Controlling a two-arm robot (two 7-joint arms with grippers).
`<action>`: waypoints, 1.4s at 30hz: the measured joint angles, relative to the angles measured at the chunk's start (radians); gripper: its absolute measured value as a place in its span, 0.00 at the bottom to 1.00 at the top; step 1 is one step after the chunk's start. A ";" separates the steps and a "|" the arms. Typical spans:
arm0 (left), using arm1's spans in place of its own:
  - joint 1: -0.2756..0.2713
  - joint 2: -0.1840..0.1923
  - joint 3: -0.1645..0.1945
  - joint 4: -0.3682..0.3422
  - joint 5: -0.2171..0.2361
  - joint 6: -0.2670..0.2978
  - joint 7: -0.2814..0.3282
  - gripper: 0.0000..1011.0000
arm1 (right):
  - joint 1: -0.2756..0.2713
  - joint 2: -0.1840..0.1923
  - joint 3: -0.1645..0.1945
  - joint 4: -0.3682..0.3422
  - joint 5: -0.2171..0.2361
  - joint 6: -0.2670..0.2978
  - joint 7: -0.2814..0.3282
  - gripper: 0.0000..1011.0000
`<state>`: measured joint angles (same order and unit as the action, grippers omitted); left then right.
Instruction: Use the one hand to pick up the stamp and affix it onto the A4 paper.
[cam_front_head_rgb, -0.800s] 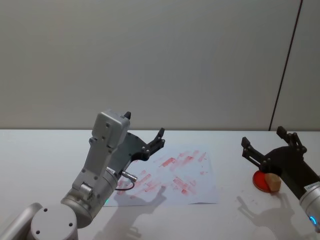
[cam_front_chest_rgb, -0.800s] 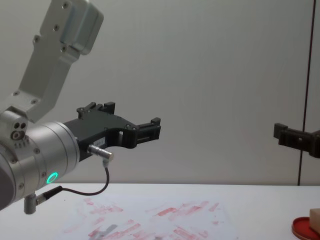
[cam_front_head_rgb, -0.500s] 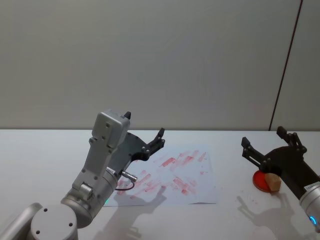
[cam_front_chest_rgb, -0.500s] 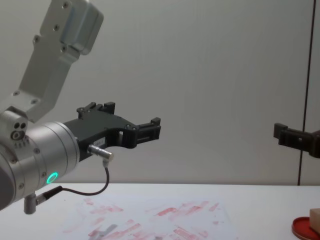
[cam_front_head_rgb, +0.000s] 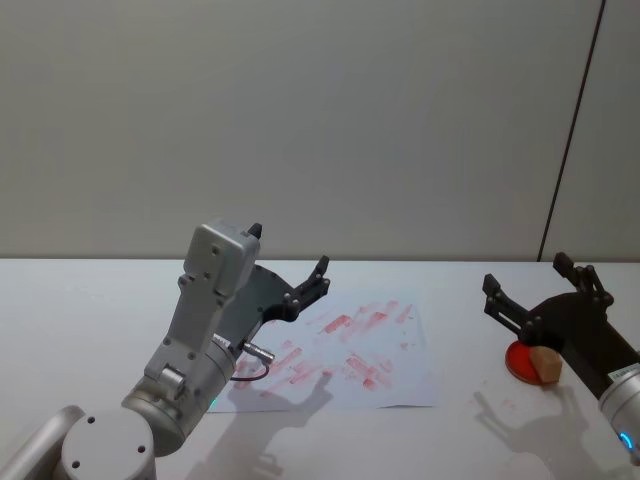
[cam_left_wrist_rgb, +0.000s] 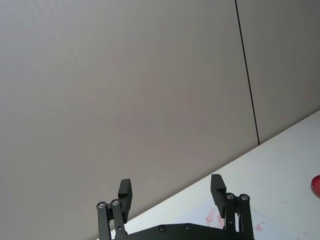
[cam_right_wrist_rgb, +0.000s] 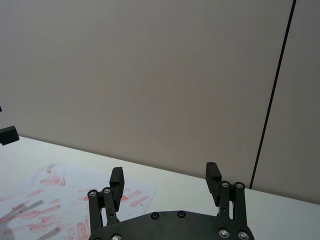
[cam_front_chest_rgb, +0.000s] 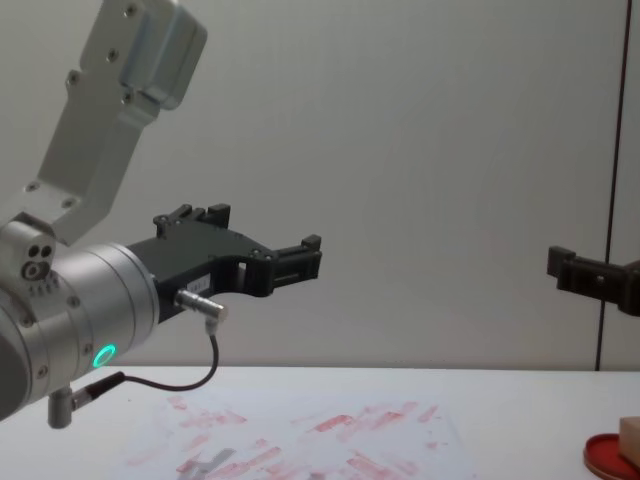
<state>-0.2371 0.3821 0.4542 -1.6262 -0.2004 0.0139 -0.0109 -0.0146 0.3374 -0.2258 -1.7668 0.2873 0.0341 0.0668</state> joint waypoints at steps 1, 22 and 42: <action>0.000 0.000 0.000 0.000 0.000 0.000 0.000 0.99 | 0.000 0.000 0.000 0.000 0.000 0.000 0.000 0.99; 0.000 0.000 0.000 0.000 0.000 0.000 0.000 0.99 | 0.000 0.000 0.000 0.000 0.000 0.000 0.000 0.99; 0.000 0.000 0.000 0.000 0.000 0.000 0.000 0.99 | -0.072 0.052 0.032 -0.032 0.009 -0.006 -0.065 0.99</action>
<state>-0.2371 0.3821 0.4542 -1.6262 -0.2004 0.0139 -0.0110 -0.0868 0.3897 -0.1938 -1.7991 0.2967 0.0280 0.0022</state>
